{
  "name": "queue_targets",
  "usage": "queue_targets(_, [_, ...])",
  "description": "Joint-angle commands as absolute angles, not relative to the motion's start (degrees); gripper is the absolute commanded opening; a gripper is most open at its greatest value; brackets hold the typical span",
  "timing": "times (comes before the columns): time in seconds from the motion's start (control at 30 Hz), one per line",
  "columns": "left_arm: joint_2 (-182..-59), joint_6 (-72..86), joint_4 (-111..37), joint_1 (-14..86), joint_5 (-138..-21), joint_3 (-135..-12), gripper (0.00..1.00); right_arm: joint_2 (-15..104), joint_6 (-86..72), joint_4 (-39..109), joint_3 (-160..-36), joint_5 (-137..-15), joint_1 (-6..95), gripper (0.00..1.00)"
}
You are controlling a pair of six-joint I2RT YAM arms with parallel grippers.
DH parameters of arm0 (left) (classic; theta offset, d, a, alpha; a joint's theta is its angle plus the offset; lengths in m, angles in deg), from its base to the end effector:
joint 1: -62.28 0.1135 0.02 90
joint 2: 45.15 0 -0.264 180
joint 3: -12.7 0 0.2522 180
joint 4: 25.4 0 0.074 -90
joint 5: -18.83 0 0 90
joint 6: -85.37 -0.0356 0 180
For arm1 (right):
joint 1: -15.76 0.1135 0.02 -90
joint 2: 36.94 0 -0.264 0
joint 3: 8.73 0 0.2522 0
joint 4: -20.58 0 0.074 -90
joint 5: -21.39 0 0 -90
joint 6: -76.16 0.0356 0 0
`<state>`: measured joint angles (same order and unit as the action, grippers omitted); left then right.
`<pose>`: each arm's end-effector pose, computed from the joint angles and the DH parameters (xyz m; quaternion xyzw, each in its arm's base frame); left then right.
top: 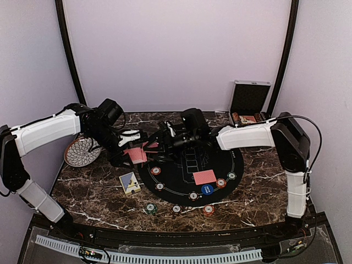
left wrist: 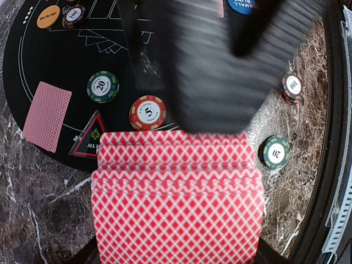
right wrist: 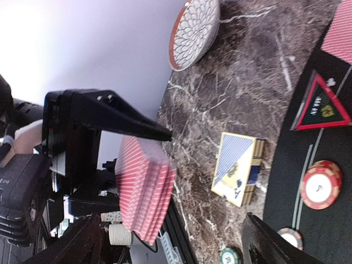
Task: Distribute texas hold em gaming equipment
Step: Pick up the poker card from the face-down deck piles.
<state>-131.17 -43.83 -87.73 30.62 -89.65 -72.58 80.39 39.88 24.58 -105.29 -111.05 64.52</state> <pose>0.2517 -0.1685 0.2775 0.5869 0.7605 -0.1407 0.2396 0.2905 0.3678 0.2166 -0.1609 0.7929 0.5827 0.0768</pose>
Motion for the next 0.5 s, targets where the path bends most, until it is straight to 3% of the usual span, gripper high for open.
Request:
queue_targets(0.0, [-129.12, -44.00, -88.93, 30.75, -91.04, -73.14, 0.00, 81.27, 42.82, 18.18, -107.00, -113.94, 66.31, 0.89])
queue_targets(0.47, [-130.39, -44.18, -88.90, 30.72, -91.63, -75.17, 0.00, 86.29, 47.59, 13.84, -110.37, -115.08, 68.07, 0.90])
